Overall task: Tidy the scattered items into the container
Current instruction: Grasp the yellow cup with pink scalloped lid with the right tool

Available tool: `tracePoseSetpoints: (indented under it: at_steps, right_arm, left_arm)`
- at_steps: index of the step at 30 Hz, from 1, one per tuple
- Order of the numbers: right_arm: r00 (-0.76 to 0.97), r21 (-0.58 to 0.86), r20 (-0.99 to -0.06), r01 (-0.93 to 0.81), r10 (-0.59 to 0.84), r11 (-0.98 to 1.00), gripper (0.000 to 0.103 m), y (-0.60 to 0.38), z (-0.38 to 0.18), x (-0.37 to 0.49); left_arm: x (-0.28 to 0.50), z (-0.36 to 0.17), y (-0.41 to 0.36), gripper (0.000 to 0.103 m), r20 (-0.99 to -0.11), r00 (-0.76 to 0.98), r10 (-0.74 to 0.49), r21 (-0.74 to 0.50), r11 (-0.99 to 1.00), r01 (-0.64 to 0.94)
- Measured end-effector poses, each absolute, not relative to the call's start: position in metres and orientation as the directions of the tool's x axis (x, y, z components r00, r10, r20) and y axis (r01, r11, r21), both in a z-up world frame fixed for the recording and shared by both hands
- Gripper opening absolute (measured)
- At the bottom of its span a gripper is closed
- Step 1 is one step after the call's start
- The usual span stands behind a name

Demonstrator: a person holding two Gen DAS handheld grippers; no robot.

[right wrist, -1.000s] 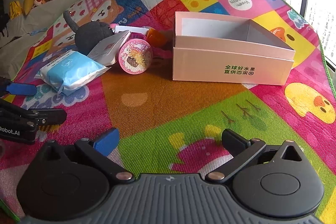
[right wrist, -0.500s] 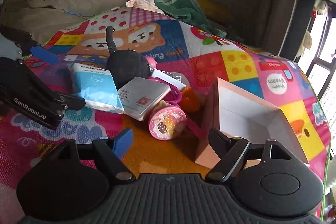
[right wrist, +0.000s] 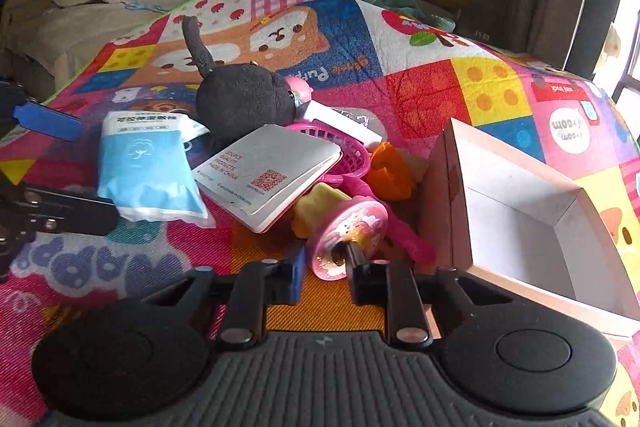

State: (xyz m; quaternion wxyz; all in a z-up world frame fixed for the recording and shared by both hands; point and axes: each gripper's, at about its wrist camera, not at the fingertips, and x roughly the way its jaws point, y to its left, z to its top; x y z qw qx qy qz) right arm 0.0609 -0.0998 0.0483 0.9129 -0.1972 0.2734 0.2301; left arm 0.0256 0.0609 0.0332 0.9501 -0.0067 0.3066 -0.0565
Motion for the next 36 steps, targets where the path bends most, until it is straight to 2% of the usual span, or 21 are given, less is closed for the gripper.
tracePoseSetpoints:
  at_steps: [6,8,10,11,12,15,16,18,20,28,36]
  right_arm:
    - [0.759,-0.247,-0.587,-0.5,0.282,0.83,0.018,-0.12,0.055,0.043]
    - [0.754,-0.191,-0.585,-0.485,0.297,0.854,0.026,-0.122,0.056,0.051]
    - [0.751,-0.143,-0.577,-0.479,0.32,0.866,0.044,-0.119,0.056,0.059]
    - [0.754,-0.137,-0.57,-0.478,0.326,0.867,0.046,-0.115,0.054,0.063]
    - [0.759,-0.142,-0.564,-0.478,0.326,0.867,0.05,-0.109,0.053,0.067]
    - [0.784,-0.184,-0.542,-0.461,0.302,0.868,0.075,-0.091,0.045,0.079]
    - [0.795,-0.21,-0.537,-0.449,0.282,0.869,0.076,-0.086,0.042,0.083]
    - [0.811,-0.257,-0.529,-0.434,0.25,0.864,0.076,-0.078,0.036,0.087]
    - [0.811,-0.282,-0.532,-0.438,0.241,0.853,0.062,-0.075,0.035,0.086]
    - [0.807,-0.322,-0.522,-0.486,0.276,0.812,0.062,-0.121,0.057,0.029]
    - [0.887,-0.659,-0.461,-0.355,0.017,0.663,0.062,-0.173,0.039,-0.016]
  left_arm:
    - [0.033,0.03,0.048,0.103,-0.598,0.795,-0.105,-0.041,0.994,0.101]
    - [0.034,0.031,0.043,0.103,-0.59,0.804,-0.079,-0.011,0.996,0.089]
    - [0.034,0.032,0.042,0.103,-0.575,0.817,-0.035,0.037,0.997,0.068]
    - [0.035,0.032,0.043,0.103,-0.568,0.823,-0.012,0.058,0.997,0.054]
    - [0.036,0.033,0.046,0.103,-0.563,0.826,0.013,0.075,0.997,0.036]
    - [0.043,0.033,0.059,0.103,-0.566,0.822,0.068,0.087,0.996,-0.022]
    - [0.045,0.033,0.064,0.103,-0.569,0.819,0.076,0.082,0.996,-0.036]
    - [0.047,0.033,0.071,0.103,-0.573,0.815,0.086,0.07,0.996,-0.056]
    - [0.047,0.034,0.073,0.103,-0.572,0.816,0.083,0.062,0.996,-0.057]
    - [0.042,0.034,0.063,0.103,-0.578,0.815,0.028,0.036,0.999,-0.01]
    - [0.037,0.039,0.051,0.103,-0.568,0.823,-0.015,0.013,1.0,0.027]
